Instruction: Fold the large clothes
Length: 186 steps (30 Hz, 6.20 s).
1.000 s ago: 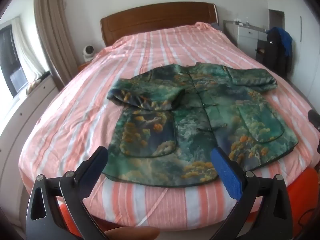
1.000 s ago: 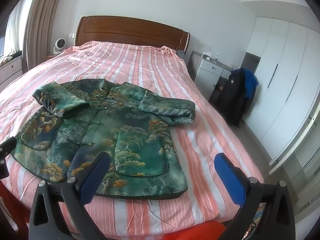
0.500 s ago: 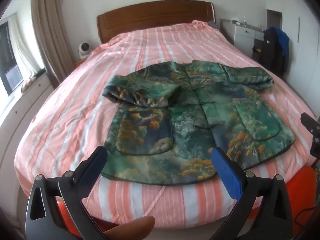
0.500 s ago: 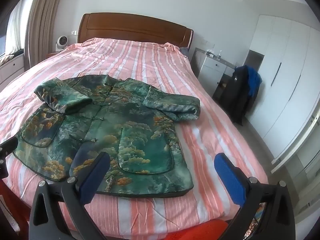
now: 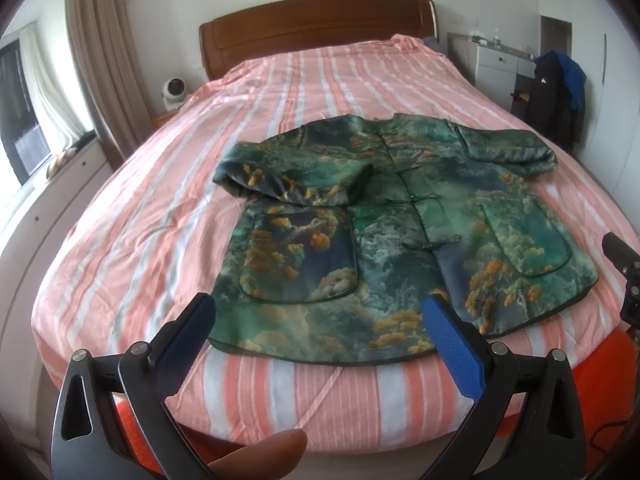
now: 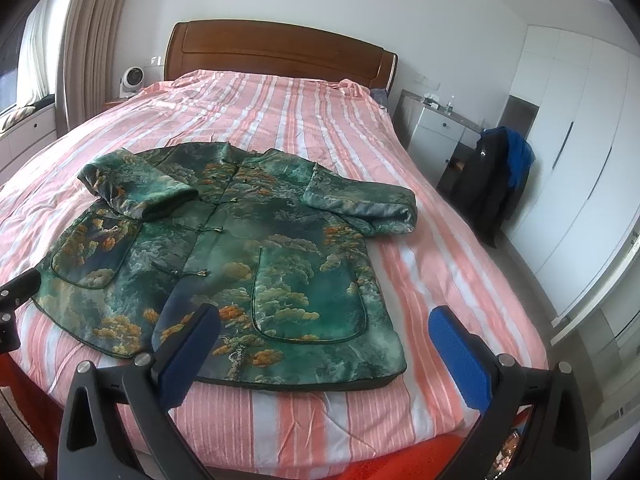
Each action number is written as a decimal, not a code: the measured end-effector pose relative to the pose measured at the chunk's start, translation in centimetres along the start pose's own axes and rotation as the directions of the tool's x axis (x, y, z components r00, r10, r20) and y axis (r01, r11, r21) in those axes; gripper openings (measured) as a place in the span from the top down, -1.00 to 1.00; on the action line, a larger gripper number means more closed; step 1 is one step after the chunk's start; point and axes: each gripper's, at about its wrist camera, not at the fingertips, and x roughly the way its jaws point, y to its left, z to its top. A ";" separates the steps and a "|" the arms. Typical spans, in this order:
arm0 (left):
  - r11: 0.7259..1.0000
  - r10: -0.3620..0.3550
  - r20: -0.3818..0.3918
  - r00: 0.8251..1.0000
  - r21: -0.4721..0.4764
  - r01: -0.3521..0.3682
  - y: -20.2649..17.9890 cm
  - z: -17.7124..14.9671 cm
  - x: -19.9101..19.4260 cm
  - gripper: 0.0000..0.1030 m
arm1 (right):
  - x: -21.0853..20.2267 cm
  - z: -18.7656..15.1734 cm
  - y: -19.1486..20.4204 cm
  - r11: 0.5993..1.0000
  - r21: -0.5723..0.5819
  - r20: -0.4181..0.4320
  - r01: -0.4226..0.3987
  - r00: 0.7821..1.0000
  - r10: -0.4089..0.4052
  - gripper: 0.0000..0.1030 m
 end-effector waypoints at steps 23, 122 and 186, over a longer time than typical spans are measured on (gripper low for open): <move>1.000 0.015 -0.011 1.000 0.009 -0.015 0.0 -0.2 0.3 -1.00 | 0.4 -0.1 0.2 1.000 0.004 -0.008 -0.005 1.000 0.005 -0.99; 0.952 0.177 -0.143 0.974 -0.228 -0.207 24.2 8.0 15.7 0.59 | 7.1 -10.2 -7.5 0.903 0.241 0.000 -0.355 0.931 0.365 -0.40; 0.797 0.229 -0.228 0.946 -0.515 -0.317 20.4 -7.9 15.8 -0.86 | 30.7 -4.3 -41.9 0.756 0.599 -0.290 0.264 0.952 -0.103 0.50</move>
